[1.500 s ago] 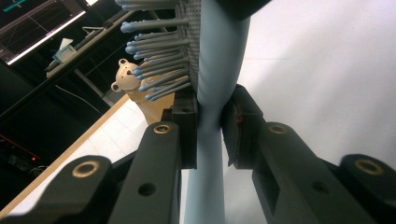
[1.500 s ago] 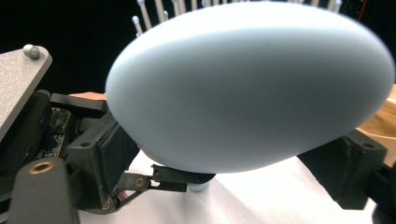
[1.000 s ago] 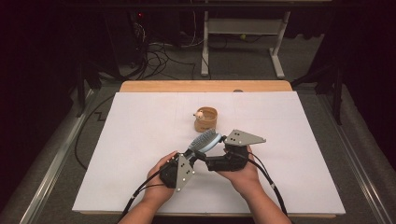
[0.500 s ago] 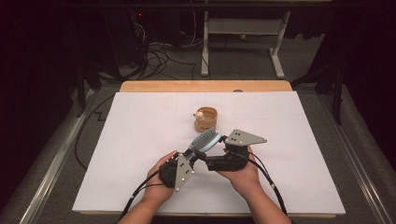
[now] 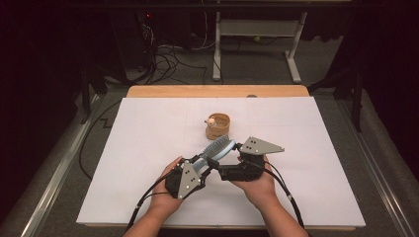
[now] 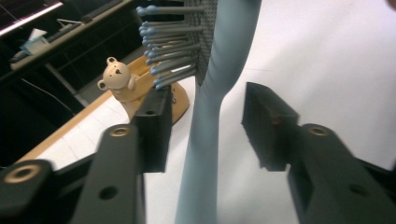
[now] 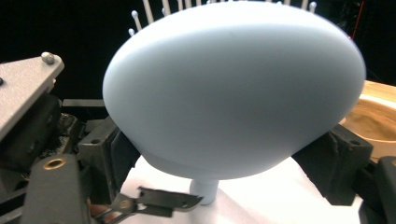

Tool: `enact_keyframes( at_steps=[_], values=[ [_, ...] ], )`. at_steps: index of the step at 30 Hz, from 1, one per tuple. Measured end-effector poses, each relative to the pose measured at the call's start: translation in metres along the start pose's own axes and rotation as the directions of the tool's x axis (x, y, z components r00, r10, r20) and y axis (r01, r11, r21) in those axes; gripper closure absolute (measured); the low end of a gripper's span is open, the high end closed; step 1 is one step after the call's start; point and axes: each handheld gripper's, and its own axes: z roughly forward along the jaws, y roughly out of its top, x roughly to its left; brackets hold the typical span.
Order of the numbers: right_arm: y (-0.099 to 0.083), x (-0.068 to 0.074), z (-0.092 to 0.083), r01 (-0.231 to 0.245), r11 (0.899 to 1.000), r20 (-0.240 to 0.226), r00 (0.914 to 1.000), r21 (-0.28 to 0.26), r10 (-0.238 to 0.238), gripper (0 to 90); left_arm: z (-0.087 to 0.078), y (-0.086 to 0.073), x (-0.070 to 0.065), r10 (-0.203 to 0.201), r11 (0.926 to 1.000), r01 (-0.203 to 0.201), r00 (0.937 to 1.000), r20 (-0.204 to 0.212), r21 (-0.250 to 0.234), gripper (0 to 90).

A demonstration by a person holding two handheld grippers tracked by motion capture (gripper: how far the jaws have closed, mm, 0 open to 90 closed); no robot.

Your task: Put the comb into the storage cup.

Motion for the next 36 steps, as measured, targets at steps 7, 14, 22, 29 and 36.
enact_keyframes(
  at_steps=[7, 14, 22, 29, 36],
  values=[
    [-0.001, -0.002, -0.002, -0.002, 1.000, 0.006, 1.0000, -0.010, 0.002, 20.7, -0.011, -0.009, 0.011, -0.053, 0.9986, 0.053, 0.9982, 0.027, 0.000, 44.8],
    [0.000, -0.003, -0.006, 0.005, 1.000, 0.019, 0.9998, -0.019, -0.005, 20.7, -0.020, -0.018, 0.024, -0.125, 0.9920, 0.125, 0.9912, 0.045, -0.015, 38.0],
    [0.001, -0.007, -0.013, 0.008, 1.000, 0.040, 0.9992, -0.020, -0.007, 20.7, -0.030, -0.029, 0.037, -0.154, 0.9880, 0.154, 0.9878, 0.023, 0.001, 34.0],
    [0.001, -0.011, -0.022, 0.005, 0.999, 0.054, 0.9985, -0.035, -0.003, 20.7, -0.036, -0.039, 0.046, -0.194, 0.9810, 0.194, 0.9809, 0.012, 0.003, 31.1],
    [-0.001, -0.015, -0.031, 0.001, 0.999, 0.068, 0.9977, -0.053, 0.003, 20.7, -0.042, -0.049, 0.055, -0.243, 0.9700, 0.243, 0.9700, -0.006, -0.008, 27.6]
  ],
)
